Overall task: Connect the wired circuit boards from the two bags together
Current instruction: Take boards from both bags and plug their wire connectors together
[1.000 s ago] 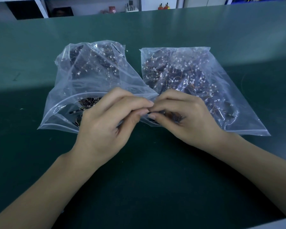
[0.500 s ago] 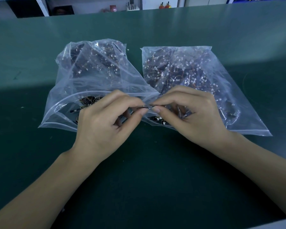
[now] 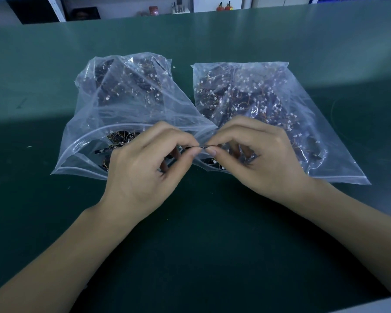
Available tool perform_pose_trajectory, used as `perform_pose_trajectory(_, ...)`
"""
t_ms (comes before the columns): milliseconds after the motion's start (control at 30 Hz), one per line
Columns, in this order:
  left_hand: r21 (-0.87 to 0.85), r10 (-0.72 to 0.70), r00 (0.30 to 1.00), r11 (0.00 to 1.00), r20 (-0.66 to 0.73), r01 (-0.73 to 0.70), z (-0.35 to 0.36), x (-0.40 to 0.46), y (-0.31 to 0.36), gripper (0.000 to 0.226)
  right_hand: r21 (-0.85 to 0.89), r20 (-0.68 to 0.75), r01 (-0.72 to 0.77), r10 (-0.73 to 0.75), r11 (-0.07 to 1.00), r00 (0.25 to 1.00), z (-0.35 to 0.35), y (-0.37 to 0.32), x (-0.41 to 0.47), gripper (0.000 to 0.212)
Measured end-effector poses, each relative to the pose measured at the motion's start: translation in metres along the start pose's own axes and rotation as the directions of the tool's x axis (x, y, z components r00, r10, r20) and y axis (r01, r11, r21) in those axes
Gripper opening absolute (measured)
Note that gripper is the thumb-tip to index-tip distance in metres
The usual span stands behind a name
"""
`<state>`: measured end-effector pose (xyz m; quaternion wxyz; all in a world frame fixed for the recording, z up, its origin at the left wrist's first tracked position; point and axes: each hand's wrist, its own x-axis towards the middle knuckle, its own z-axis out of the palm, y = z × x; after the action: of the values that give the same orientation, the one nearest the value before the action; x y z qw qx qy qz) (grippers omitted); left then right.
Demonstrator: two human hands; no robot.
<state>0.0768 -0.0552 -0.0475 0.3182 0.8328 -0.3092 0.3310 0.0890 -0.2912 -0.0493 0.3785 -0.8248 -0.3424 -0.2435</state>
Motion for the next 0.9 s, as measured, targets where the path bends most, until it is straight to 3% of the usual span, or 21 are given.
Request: perform_pose_trajectory(900,-0.006,-0.018,0.999,1.0,0.047,0.019,-0.0005,0.0004,0.0001,0.014,-0.018,0.038,-0.03,0.031,0.999,0.999,-0.0022,-0.0004,0.0004,0.007)
